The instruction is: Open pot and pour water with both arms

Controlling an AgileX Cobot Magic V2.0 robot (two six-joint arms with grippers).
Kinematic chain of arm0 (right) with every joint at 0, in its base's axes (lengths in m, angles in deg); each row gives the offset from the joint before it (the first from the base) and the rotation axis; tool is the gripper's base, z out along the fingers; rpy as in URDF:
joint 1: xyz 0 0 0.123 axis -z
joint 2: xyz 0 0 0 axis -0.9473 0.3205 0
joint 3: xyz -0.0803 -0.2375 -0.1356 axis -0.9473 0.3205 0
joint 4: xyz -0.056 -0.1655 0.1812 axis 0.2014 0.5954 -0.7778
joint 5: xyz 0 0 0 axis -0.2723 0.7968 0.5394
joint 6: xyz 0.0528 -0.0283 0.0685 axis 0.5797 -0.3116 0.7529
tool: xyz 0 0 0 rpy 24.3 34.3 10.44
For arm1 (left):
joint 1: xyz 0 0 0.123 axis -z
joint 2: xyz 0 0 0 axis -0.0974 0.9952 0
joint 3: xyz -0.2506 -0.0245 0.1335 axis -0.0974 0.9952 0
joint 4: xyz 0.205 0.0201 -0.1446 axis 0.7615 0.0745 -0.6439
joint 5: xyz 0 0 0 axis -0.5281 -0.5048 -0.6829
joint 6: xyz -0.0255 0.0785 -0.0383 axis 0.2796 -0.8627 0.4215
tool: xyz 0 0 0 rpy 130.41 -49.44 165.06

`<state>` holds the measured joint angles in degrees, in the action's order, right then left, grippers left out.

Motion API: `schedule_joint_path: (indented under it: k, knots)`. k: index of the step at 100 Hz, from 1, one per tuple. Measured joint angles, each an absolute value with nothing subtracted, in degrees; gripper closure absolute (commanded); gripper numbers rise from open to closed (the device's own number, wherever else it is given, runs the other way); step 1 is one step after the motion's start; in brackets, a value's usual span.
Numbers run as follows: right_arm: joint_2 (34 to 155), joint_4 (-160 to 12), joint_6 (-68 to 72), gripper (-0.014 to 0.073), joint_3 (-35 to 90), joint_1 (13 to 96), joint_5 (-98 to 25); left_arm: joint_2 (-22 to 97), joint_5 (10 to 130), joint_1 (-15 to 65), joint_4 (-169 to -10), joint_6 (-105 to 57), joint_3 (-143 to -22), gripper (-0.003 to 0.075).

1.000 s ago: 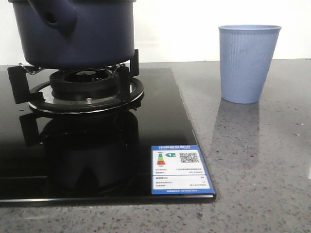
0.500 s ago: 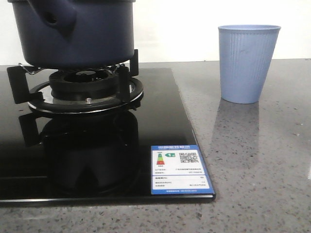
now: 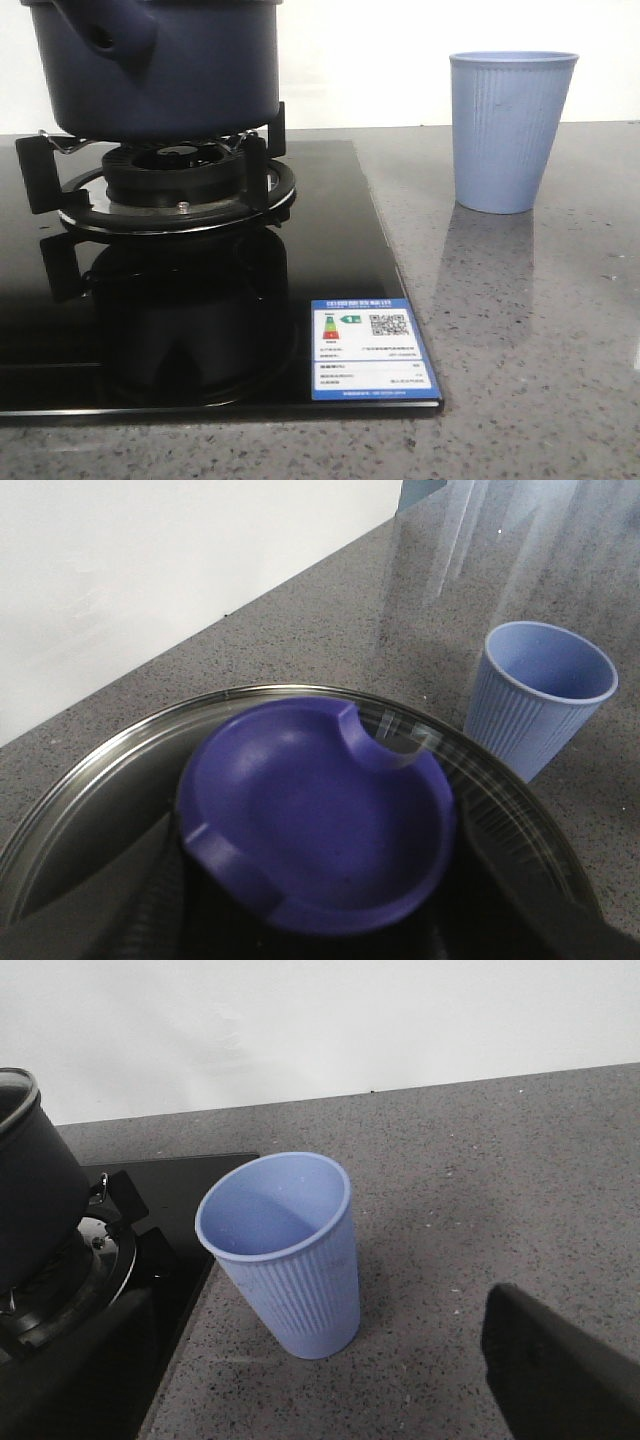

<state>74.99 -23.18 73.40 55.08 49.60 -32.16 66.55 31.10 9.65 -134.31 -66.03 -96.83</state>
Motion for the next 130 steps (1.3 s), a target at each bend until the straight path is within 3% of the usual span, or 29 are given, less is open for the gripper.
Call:
schedule_joint_path:
  k: [18,42,64,73,81,88,97,105,130]
  knots:
    - [75.0,-23.2,73.4,0.0022,55.1,49.6,-32.2,66.5,30.9,9.7,-134.2,-65.4,-96.8,0.0108]
    - [75.0,-23.2,73.5,0.0022,55.1,49.6,-32.2,65.6,29.9,9.5,-134.9,-65.0,-96.8,0.0111]
    - [75.0,-23.2,73.5,0.0023,55.1,49.6,-32.4,57.3,29.3,6.1,-136.1,-65.0,-96.8,0.0115]
    - [75.0,-23.2,73.5,0.0027,55.1,49.6,-34.0,53.8,29.3,4.2,-136.4,-64.2,-96.8,0.0183]
    - [75.0,-23.2,73.5,0.009,55.1,49.6,-35.8,51.4,30.4,2.5,-136.5,-62.0,-96.8,0.0328]
    - [75.0,-23.2,73.5,0.0212,55.1,49.6,-37.0,49.7,30.9,0.9,-136.5,-60.0,-96.8,0.0503]
    - [75.0,-22.2,73.5,0.0448,55.1,49.6,-37.5,48.0,31.3,-1.0,-136.5,-57.7,-96.8,0.0739]
    - [75.0,-19.6,73.5,0.0669,55.1,49.6,-37.7,46.7,31.3,-2.2,-136.4,-56.7,-96.8,0.0739]
    - [75.0,-12.6,73.5,0.0663,55.1,49.6,-38.1,40.3,35.7,-3.1,-135.7,-55.1,-92.7,0.074]
